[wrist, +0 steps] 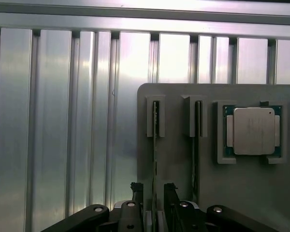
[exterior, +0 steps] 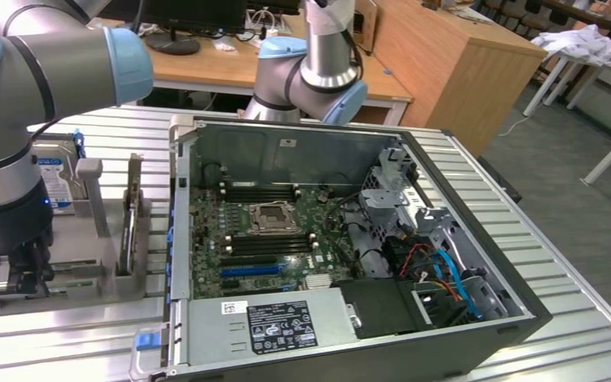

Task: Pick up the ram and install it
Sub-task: 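Pick up the ram and move it above insertion slot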

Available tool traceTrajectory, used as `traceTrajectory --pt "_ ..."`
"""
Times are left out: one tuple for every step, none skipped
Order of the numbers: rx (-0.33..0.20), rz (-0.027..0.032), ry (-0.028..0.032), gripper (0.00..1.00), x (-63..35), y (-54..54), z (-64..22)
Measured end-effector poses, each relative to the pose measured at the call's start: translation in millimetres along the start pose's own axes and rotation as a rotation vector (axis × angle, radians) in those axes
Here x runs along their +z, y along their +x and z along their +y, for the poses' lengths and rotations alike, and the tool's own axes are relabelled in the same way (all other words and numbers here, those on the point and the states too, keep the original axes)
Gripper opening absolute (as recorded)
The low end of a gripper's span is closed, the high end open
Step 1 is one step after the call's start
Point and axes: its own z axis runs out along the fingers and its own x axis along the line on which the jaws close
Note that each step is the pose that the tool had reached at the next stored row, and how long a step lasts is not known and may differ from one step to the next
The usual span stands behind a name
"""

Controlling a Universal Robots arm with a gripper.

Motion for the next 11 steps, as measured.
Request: traceTrajectory --pt "0.000 -0.0002 0.0000 0.31 0.1 0.0 -0.6" --pt "0.000 -0.0004 -0.0001 0.31 0.1 0.0 -1.2" --pt "0.000 -0.0007 0.0000 0.31 0.2 0.1 -1.8" --pt "0.000 -0.0009 -0.0001 0.31 0.3 0.1 -2.4" --pt "0.000 -0.0011 -0.0001 0.31 0.4 0.1 -3.2" --pt "0.000 -0.0014 -0.0001 0.31 0.5 0.1 -4.0" --pt "0.000 -0.0017 0.0000 0.31 0.6 0.1 -4.7" --pt "0.000 -0.0020 -0.0001 0.31 0.6 0.1 -5.5" --pt "0.000 -0.0022 0.0000 0.31 0.8 0.1 -6.2" --pt "0.000 -0.0024 0.0001 0.31 0.9 0.2 -6.8" --pt "0.000 -0.0025 0.0001 0.31 1.0 0.2 -7.4"
